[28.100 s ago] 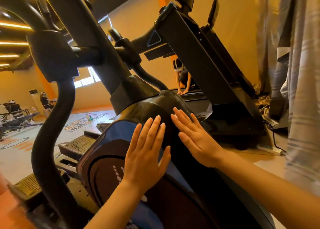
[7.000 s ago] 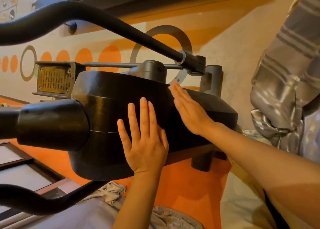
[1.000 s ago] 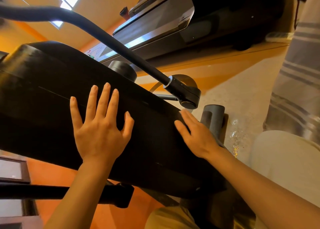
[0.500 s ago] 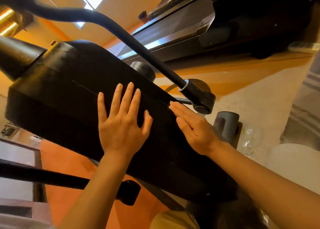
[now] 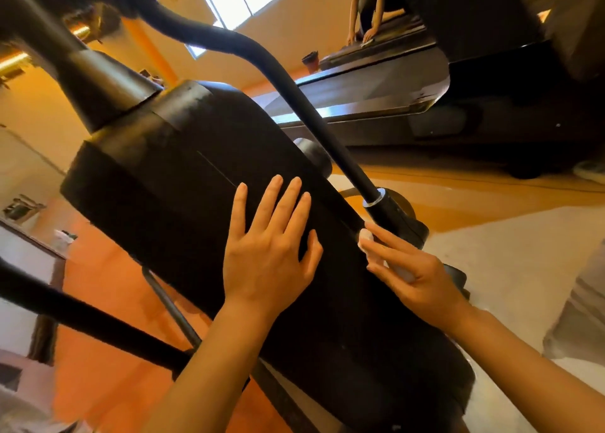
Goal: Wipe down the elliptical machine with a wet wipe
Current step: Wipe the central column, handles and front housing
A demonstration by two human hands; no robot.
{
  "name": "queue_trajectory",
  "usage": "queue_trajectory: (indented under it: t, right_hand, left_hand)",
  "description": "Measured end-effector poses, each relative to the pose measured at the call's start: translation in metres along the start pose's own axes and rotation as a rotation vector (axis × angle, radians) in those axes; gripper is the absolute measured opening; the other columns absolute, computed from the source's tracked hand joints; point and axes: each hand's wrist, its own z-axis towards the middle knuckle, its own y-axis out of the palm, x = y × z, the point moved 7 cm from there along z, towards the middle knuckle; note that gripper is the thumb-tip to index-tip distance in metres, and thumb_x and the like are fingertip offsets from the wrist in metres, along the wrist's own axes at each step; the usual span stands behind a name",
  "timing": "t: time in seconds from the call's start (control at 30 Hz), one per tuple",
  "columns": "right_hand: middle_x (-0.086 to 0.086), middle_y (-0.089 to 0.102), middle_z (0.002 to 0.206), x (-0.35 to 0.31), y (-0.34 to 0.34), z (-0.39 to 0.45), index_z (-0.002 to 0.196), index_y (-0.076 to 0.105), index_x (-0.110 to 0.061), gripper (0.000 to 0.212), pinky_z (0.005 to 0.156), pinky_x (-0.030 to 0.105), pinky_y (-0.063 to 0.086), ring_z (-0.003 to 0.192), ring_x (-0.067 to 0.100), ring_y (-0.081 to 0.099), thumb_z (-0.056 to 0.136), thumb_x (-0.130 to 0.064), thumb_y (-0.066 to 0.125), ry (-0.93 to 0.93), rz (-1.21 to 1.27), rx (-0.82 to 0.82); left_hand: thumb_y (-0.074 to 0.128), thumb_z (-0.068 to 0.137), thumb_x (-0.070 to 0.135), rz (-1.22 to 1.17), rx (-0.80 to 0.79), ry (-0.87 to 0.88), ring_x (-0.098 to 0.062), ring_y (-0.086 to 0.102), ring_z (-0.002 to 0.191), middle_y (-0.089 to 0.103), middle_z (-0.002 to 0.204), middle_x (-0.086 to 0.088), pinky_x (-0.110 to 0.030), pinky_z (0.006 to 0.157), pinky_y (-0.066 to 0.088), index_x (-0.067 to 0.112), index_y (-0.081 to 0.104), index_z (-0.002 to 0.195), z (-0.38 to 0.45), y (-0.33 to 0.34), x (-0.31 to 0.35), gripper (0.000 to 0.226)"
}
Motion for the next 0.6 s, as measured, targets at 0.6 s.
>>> queue_trajectory:
  t: [0.6]
  right_hand:
    - [0.009,0.067,0.105,-0.044,-0.001,0.052,0.110,0.070,-0.005,0.027,0.086,0.038,0.056,0.101,0.019,0.064,0.094,-0.023,0.056,-0.189,-0.386,0.070]
  left_hand:
    - [0.046,0.095,0.035,-0.203,-0.110,0.051,-0.023,0.046,0.138,0.058,0.140,-0.009,-0.050,0.118,0.028,0.013,0.067,0.122,0.002,-0.006,-0.014,0.040]
